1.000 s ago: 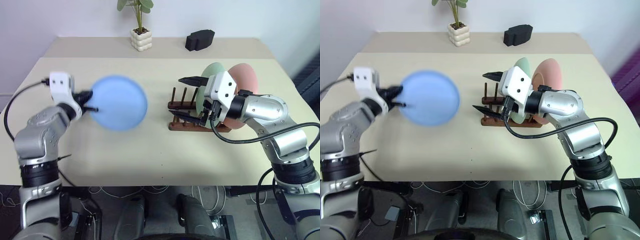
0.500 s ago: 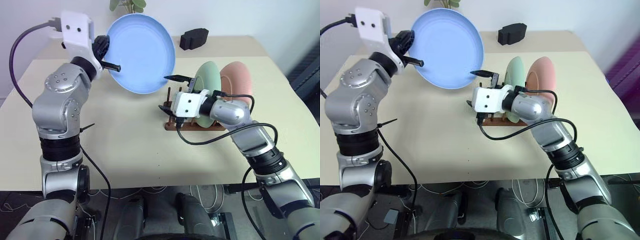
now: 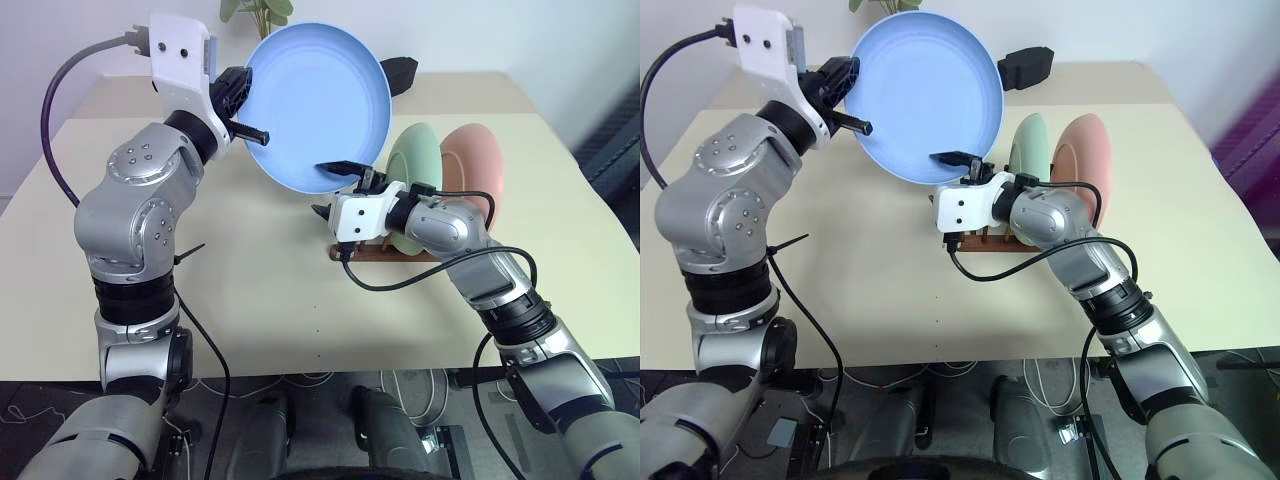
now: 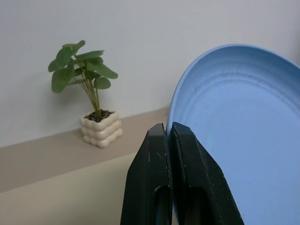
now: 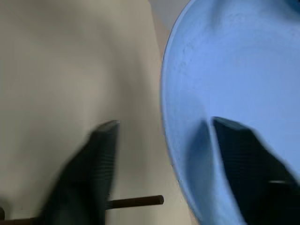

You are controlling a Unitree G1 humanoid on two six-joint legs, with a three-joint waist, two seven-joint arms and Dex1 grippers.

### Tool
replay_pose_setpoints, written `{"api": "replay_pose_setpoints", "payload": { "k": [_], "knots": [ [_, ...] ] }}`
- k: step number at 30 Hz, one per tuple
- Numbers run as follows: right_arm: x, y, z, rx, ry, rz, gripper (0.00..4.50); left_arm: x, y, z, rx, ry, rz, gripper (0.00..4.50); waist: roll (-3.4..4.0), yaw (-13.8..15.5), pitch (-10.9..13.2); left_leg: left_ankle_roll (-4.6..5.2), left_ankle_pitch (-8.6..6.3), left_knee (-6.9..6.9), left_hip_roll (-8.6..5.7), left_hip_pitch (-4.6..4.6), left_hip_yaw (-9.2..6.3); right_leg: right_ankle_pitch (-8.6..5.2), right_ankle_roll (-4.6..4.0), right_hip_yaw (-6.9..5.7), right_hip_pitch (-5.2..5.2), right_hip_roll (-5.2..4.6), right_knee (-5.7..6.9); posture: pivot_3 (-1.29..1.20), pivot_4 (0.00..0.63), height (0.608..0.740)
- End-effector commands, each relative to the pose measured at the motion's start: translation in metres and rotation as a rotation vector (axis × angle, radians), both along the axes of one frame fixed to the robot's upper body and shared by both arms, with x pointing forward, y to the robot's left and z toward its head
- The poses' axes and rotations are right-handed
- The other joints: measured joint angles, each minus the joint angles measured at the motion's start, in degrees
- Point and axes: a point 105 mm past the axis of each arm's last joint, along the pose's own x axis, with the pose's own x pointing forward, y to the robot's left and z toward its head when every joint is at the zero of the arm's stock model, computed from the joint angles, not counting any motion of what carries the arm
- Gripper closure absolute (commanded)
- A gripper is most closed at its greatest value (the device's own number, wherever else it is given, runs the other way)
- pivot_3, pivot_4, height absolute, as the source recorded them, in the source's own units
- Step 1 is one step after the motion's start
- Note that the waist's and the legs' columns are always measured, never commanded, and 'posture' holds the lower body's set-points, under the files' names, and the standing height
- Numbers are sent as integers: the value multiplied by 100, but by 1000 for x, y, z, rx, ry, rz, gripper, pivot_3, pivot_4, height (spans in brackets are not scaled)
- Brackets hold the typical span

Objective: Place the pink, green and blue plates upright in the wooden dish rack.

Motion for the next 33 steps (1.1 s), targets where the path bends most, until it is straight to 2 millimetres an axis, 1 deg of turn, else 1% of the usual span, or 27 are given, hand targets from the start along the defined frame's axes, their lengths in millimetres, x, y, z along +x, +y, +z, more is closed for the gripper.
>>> {"api": "replay_pose_setpoints", "payload": {
  "k": [1, 2, 3, 4, 9, 12, 14, 16, 18, 19, 20, 22, 24, 27, 29, 30, 31, 33],
  "knots": [
    [-5, 4, 13, 18, -47, 29, 3233, -10, -3, 19, 5, -78, -9, 4500, 0, 0, 0, 0, 0, 0, 0, 0, 0, 0, 0, 0, 0, 0, 0, 0, 150, 736],
    [-5, 4, 13, 17, -47, 29, 3833, -10, -2, 20, 4, -78, -9, 4500, 0, 1, 0, 0, 0, 0, 0, 0, 0, 0, 0, 0, 0, 0, 1, 0, 150, 736],
    [-5, 5, 13, 17, -47, 29, 4321, -10, -2, 20, 1, -79, -10, 4500, 0, 1, 0, 0, 0, 0, 0, 0, -1, 0, 0, 0, 0, 0, 1, 0, 150, 736],
    [-5, 5, 12, 15, -48, 30, 4425, -10, -2, 21, -7, -79, -11, 4500, 0, 0, 0, -1, 0, 0, 0, 0, 0, 0, 0, 0, 0, 0, 0, 0, 150, 736],
    [-5, 5, 12, 13, -57, 30, 4425, -11, -1, 21, -24, -75, -16, 4500, 0, 5, 0, -2, 1, 0, 0, 0, 0, 0, 0, 1, 0, 0, 0, 0, 150, 736],
    [-5, 5, 11, 7, -70, 26, 4500, -12, -1, 22, -56, -76, -42, 3534, 0, 5, 0, -4, 2, 0, 0, 0, -1, 0, 0, 0, 0, 0, 0, 0, 150, 736],
    [-5, 5, 12, 9, -76, 27, 4500, -14, 6, 29, -85, -118, -27, 2532, 0, 2, 0, -4, 2, 0, 0, 0, -1, 0, 0, 0, 0, 0, 1, 0, 150, 736],
    [-6, 6, 12, 12, -81, 29, 4500, -18, 17, 44, -148, -191, -12, 1427, 1, 0, 0, -5, 3, 0, 0, 0, -2, 0, 0, 0, 0, 1, 1, 0, 150, 736],
    [-6, 6, 13, 15, -86, 34, 4500, -20, 35, 56, -208, -239, 31, 374, 0, -4, 1, -9, 5, -1, 1, 0, -2, 0, 0, 0, -2, 2, 1, 0, 150, 736],
    [-7, 7, 14, 16, -89, 36, 4500, -20, 40, 59, -223, -249, 49, 82, 0, -4, 1, -10, 6, -2, 2, 1, -2, 0, 0, 0, -2, 2, 2, 0, 150, 736],
    [-7, 7, 14, 18, -91, 39, 4500, -19, 47, 60, -227, -256, 74, 82, 0, -4, 1, -14, 8, -4, 2, 1, -2, 0, 0, 0, -2, 2, 2, 0, 150, 736],
    [-9, 9, 17, 31, -99, 54, 4500, -17, 66, 62, -236, -275, 146, 82, 0, -5, 1, -17, 10, -6, 1, 4, -1, 0, 0, 1, -1, 2, 2, 0, 150, 736],
    [-12, 12, 25, 73, -105, 78, 4500, -16, 86, 56, -203, -269, 204, 82, 0, -12, 0, -21, 12, -7, 1, 4, -2, 0, 0, 0, -1, 3, 3, 0, 150, 736],
    [-19, 15, 38, 157, -95, 121, 4500, -10, 112, 31, -128, -196, 272, 82, 0, -28, 0, -22, 13, -13, 2, 8, -1, 0, 0, 1, -2, 3, 5, 0, 150, 736],
    [-22, 16, 43, 185, -91, 143, 4500, -9, 122, 18, -96, -165, 288, 82, 0, -19, 0, -25, 15, -16, 2, 9, -2, 1, 0, 1, -2, 3, 7, 0, 150, 736],
    [-24, 17, 47, 218, -81, 159, 4500, -9, 129, 8, -59, -136, 306, 82, -1, -11, 0, -26, 16, -17, 3, 9, -3, 1, 0, 0, -2, 3, 7, 0, 150, 736],
    [-26, 17, 49, 241, -73, 169, 4500, -8, 133, 0, -32, -118, 318, 82, -1, -12, 0, -27, 16, -17, 3, 8, -4, 1, -1, 0, -2, 3, 6, 0, 150, 736],
    [-33, 17, 63, 372, -11, 211, 4500, -9, 134, -29, 70, -43, 296, 82, -2, -13, 0, -28, 16, -19, 3, 8, -4, 1, -1, 0, -2, 3, 6, 0, 150, 736]
  ]
}}
